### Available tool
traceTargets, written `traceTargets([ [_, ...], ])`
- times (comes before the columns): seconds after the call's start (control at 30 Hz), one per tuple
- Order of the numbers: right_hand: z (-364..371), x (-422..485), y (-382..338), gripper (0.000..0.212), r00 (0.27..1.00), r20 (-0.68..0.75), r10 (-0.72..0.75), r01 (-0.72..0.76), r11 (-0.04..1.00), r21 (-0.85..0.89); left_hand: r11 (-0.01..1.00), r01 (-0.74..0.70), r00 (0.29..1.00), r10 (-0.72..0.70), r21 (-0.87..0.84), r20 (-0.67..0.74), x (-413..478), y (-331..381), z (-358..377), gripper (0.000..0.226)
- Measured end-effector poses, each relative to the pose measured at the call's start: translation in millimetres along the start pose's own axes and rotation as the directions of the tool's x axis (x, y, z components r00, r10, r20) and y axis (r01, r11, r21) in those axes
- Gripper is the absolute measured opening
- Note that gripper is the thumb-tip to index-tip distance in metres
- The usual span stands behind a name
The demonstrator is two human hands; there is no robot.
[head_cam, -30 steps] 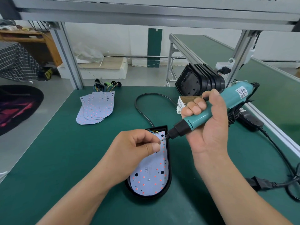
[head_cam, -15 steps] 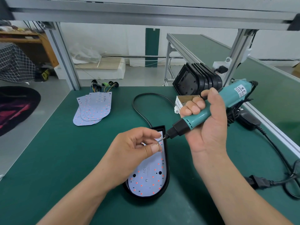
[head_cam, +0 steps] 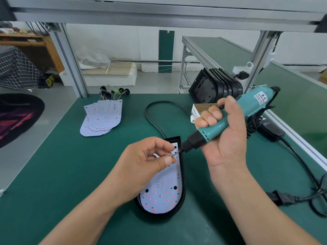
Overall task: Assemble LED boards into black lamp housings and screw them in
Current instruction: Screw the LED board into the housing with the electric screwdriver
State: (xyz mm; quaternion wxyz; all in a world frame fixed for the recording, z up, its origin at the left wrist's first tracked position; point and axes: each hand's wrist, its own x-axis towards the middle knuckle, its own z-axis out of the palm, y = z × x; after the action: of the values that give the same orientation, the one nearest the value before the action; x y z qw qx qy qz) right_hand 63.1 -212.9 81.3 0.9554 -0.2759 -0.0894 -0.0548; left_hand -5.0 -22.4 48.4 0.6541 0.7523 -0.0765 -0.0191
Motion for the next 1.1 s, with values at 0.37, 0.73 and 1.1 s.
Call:
traceTargets([
  [0.37,-3,1,1,0.020,0.999,0.036,0.003,-0.001,0.999,-0.054,0.998,-0.008,1.000,0.008,0.067,0.004,1,-4,0,0.021],
  [0.73,-1,-2,6,0.019,0.996,0.090,-0.019,0.030,0.992,-0.124,0.987,0.001,0.996,0.013,0.160,-0.085,0,-10,0,0.023],
  [1.1,-10,1,13,0.023,0.998,-0.066,-0.002,0.001,1.000,-0.027,0.993,0.003,0.996,0.007,0.121,-0.083,1,-8,4,0.025],
])
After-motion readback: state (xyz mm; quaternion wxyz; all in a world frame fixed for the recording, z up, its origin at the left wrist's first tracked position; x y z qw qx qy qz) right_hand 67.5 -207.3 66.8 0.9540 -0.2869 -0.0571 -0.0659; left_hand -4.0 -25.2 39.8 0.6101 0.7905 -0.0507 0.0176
